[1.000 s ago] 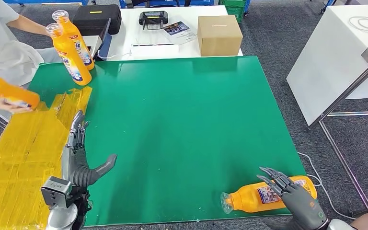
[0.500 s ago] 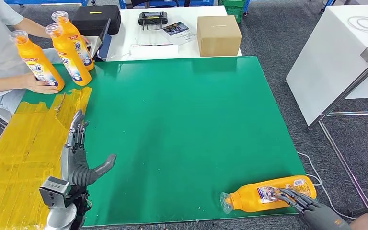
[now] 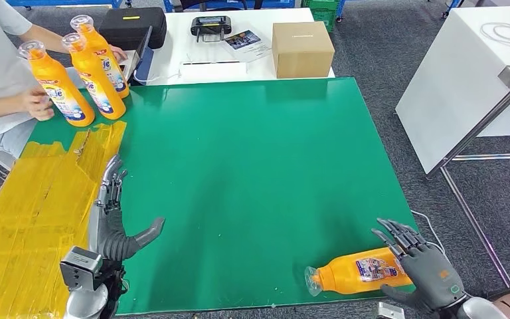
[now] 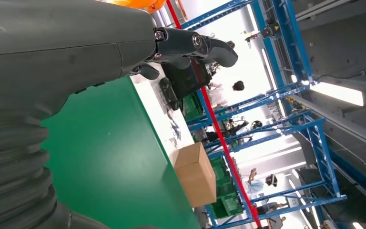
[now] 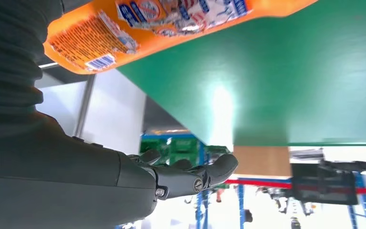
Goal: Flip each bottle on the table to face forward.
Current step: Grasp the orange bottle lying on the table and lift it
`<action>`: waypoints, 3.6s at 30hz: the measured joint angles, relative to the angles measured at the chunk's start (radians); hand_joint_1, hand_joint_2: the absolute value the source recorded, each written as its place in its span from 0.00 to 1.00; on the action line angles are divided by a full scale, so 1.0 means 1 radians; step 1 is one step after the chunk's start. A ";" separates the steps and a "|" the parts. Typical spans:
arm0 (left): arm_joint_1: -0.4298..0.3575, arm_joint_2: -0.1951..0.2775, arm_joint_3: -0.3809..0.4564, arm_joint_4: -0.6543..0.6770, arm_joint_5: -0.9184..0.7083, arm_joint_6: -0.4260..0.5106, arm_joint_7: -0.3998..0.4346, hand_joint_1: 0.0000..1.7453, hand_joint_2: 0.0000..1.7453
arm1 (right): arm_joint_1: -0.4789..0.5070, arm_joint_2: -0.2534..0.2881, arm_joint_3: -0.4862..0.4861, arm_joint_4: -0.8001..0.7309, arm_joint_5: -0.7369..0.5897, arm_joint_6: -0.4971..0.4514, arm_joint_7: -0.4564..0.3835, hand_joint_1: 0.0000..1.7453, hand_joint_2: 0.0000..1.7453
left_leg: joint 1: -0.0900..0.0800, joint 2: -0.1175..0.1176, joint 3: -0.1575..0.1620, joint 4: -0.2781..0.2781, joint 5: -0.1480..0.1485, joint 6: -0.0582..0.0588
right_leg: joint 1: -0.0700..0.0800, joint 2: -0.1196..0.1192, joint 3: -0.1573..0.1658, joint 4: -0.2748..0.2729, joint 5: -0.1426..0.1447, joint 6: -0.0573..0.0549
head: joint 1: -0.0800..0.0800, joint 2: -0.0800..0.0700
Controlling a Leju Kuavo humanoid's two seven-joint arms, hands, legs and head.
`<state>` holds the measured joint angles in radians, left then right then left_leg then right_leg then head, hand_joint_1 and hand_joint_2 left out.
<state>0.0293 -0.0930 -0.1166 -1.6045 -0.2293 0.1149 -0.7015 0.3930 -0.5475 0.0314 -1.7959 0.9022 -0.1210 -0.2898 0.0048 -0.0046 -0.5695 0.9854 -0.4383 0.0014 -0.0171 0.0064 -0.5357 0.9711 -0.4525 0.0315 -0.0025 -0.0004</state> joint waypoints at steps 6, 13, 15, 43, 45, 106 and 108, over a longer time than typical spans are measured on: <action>0.001 -0.005 0.005 0.000 0.000 -0.004 0.000 0.00 1.00 | -0.038 0.052 -0.017 0.047 0.050 0.001 0.020 0.00 1.00 | 0.000 0.000 0.000 0.000 0.000 0.000 | 0.000 0.000 0.000 0.000 0.000 0.000 | 0.000 0.000; 0.001 -0.005 0.005 0.000 0.000 -0.011 0.000 0.00 1.00 | -0.063 0.074 -0.022 0.083 0.063 0.021 0.029 0.00 1.00 | 0.000 0.000 0.000 0.000 0.000 0.000 | 0.000 0.000 0.000 0.000 0.000 0.000 | 0.000 0.000; 0.001 -0.005 0.005 0.000 0.002 -0.011 0.000 0.00 1.00 | -0.072 0.073 -0.022 0.101 0.062 0.049 0.031 0.00 1.00 | 0.000 0.000 0.001 0.000 0.000 0.000 | 0.000 0.000 0.001 0.000 0.000 0.000 | 0.000 0.000; -0.006 0.001 0.006 0.001 0.024 -0.011 0.000 0.00 1.00 | -0.013 -0.091 0.034 0.140 -0.086 0.150 0.068 0.00 1.00 | -0.001 -0.002 0.000 0.000 0.000 0.000 | -0.001 -0.002 0.001 0.000 0.000 0.000 | 0.000 0.000; -0.006 0.001 0.006 0.001 0.023 -0.011 0.000 0.00 1.00 | -0.024 -0.087 0.038 0.148 -0.046 0.132 0.090 0.00 1.00 | -0.001 -0.002 0.000 0.000 0.000 0.000 | -0.001 -0.001 0.001 0.000 0.000 0.000 | 0.000 0.000; 0.000 -0.016 0.034 0.015 0.011 -0.033 0.000 0.00 1.00 | -0.261 0.071 0.040 0.434 0.184 0.110 0.176 0.99 1.00 | -0.001 -0.003 0.006 0.000 0.000 0.000 | -0.001 -0.002 0.006 -0.001 0.000 0.000 | 0.000 0.000; 0.000 -0.016 0.034 0.019 0.016 -0.034 0.000 0.00 1.00 | -0.264 0.061 0.042 0.436 0.172 0.118 0.174 0.99 1.00 | -0.001 -0.004 0.006 0.000 0.000 0.000 | -0.001 -0.003 0.007 -0.001 0.000 0.000 | 0.000 0.000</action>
<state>0.0290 -0.1087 -0.0829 -1.5854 -0.2131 0.0813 -0.7015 0.1295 -0.4863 0.0731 -1.3602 1.0742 -0.0026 -0.1163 0.0042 -0.0084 -0.5638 0.9855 -0.4384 0.0018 -0.0177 0.0035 -0.5290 0.9703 -0.4526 0.0318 -0.0022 -0.0004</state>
